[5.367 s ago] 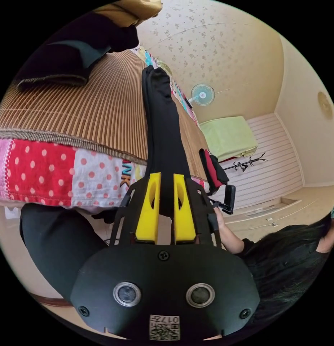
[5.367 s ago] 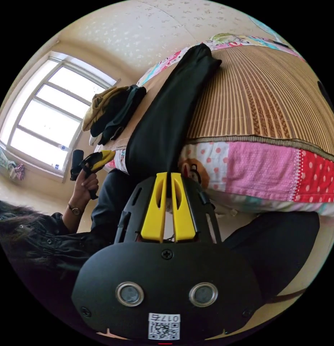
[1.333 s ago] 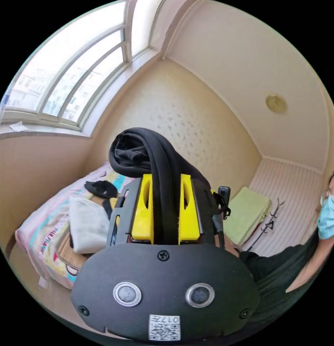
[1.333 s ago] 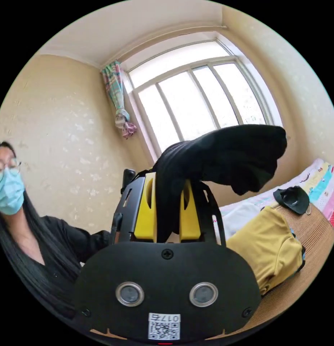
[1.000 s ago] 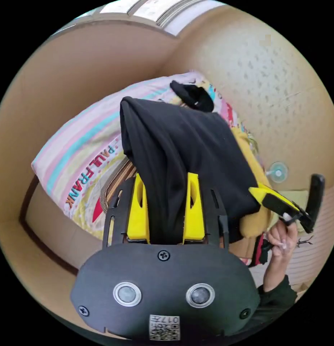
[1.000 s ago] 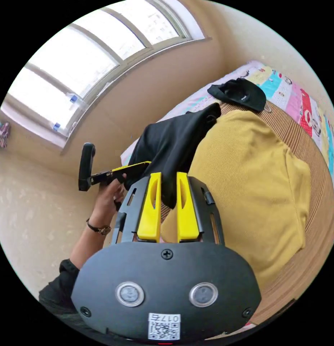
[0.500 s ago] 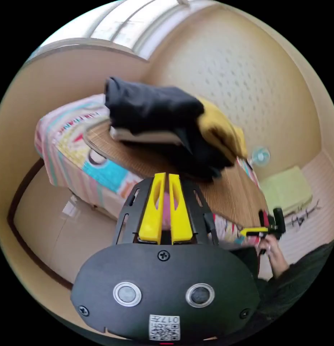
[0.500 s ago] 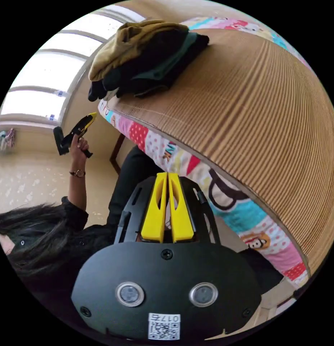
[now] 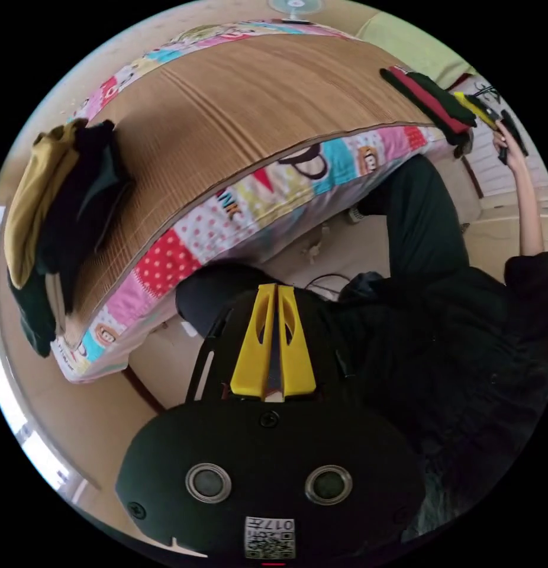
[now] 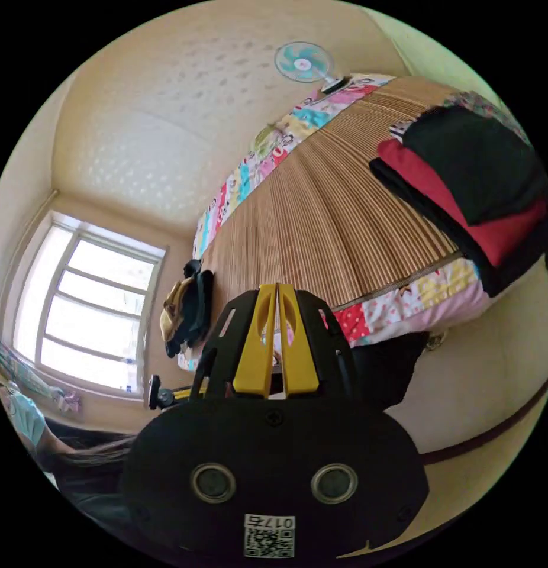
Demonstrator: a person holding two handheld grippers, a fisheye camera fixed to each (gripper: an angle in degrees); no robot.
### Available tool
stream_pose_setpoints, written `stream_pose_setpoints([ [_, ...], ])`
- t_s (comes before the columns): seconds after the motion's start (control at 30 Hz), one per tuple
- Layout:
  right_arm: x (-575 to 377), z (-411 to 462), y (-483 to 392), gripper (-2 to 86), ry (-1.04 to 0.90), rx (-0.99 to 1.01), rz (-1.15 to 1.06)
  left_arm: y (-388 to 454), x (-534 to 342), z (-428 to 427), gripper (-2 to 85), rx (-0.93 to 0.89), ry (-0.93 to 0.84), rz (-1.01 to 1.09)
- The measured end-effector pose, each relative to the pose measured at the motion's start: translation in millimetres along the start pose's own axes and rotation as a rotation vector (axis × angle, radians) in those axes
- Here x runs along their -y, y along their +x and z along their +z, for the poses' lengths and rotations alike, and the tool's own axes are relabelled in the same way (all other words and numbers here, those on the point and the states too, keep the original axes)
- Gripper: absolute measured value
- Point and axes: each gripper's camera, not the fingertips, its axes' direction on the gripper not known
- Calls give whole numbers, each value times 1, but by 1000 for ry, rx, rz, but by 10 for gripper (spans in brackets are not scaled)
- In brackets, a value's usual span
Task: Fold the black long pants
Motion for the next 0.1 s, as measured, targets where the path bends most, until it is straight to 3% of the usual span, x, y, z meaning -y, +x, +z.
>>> stream_pose_setpoints([
  [0.1, -27, 2, 94, 4, -60, 215, 260, 18, 19, -1, -9, -278, 67, 55],
])
